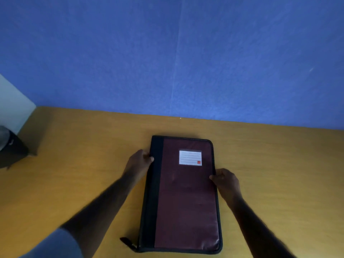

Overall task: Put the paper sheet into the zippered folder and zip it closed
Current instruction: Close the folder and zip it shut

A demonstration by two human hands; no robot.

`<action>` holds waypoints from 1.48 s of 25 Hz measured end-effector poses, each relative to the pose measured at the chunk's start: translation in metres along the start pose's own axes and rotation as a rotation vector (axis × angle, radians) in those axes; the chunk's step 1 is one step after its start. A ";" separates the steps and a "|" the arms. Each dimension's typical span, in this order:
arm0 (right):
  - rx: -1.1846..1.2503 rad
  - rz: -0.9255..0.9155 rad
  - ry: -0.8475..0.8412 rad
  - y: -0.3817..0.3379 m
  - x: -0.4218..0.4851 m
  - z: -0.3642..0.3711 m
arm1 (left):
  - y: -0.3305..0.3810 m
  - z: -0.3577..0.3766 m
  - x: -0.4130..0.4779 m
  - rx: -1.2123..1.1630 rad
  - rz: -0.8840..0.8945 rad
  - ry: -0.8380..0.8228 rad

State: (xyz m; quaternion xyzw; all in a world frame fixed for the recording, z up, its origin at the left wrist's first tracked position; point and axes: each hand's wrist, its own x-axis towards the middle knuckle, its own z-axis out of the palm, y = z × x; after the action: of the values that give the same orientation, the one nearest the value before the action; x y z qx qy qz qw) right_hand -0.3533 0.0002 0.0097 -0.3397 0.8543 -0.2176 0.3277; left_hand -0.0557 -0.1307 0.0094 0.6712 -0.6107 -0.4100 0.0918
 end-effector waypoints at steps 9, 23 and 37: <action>-0.036 0.055 0.011 0.043 -0.092 0.026 | -0.059 0.038 -0.095 -0.017 0.001 0.004; 0.402 0.063 0.045 0.005 -0.061 0.007 | -0.038 0.017 -0.085 -0.264 0.020 -0.009; 0.373 0.076 0.038 -0.036 -0.004 0.022 | -0.004 -0.012 -0.024 -0.237 0.028 0.059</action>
State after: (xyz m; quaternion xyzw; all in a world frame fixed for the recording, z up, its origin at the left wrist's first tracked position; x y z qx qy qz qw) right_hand -0.3203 -0.0245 0.0174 -0.2365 0.8173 -0.3663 0.3768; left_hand -0.0433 -0.1128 0.0250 0.6590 -0.5642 -0.4580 0.1939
